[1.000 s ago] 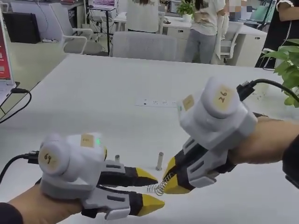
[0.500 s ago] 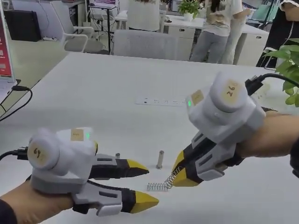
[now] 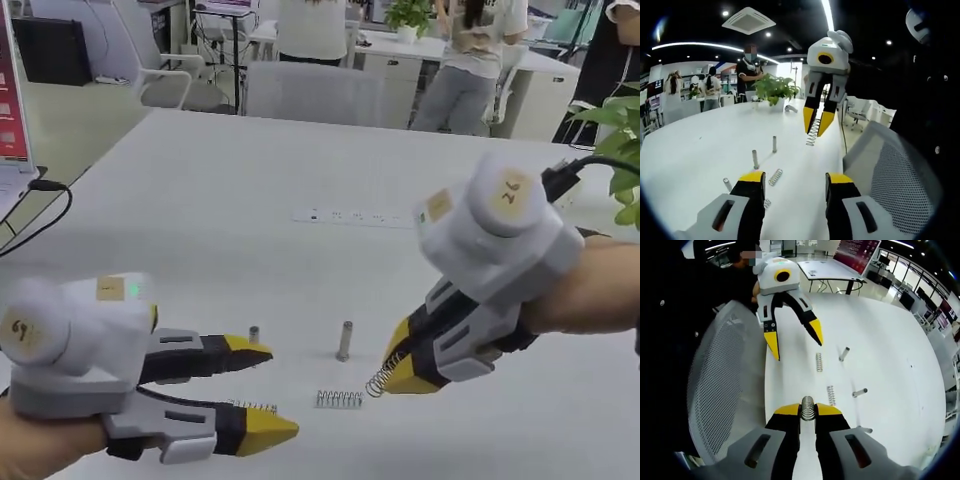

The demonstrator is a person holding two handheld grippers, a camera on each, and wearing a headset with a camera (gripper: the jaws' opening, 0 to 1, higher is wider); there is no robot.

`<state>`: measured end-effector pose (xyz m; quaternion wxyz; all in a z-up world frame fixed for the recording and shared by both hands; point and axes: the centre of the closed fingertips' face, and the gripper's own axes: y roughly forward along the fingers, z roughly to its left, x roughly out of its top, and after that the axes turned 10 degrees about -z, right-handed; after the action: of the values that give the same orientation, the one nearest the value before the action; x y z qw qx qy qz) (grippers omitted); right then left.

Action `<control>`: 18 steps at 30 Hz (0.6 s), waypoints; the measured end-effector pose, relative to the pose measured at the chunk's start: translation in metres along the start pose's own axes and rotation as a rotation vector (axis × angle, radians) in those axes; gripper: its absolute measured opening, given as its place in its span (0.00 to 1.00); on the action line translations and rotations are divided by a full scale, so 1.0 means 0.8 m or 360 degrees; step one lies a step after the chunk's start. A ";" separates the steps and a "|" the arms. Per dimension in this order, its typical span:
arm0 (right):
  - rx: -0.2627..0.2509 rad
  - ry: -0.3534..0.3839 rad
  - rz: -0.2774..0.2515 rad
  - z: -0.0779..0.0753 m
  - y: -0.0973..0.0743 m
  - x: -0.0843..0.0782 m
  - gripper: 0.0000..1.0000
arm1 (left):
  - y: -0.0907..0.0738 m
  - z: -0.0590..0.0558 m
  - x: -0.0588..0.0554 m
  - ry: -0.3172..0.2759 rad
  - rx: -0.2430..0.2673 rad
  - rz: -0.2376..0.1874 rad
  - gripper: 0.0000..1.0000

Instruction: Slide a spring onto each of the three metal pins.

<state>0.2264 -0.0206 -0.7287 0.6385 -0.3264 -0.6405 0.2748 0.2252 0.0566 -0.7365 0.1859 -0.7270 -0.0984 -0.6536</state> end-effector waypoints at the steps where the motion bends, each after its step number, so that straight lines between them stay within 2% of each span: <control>1: -0.0002 0.0002 0.0000 -0.001 0.000 0.000 0.08 | -0.003 0.002 0.000 -0.0002 0.0012 -0.0005 0.43; 11: -0.0038 0.0041 0.0009 -0.012 -0.012 -0.014 0.08 | -0.032 0.022 -0.001 -0.0033 0.0175 -0.0048 0.47; 18: -0.0092 0.0070 0.0014 -0.026 -0.027 -0.024 0.08 | -0.043 0.025 -0.009 -0.0024 0.0231 -0.0020 0.49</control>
<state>0.2455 -0.0502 -0.7234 0.6416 -0.3533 -0.6325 0.2517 0.2292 0.0968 -0.7404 0.2334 -0.7159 -0.1515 -0.6404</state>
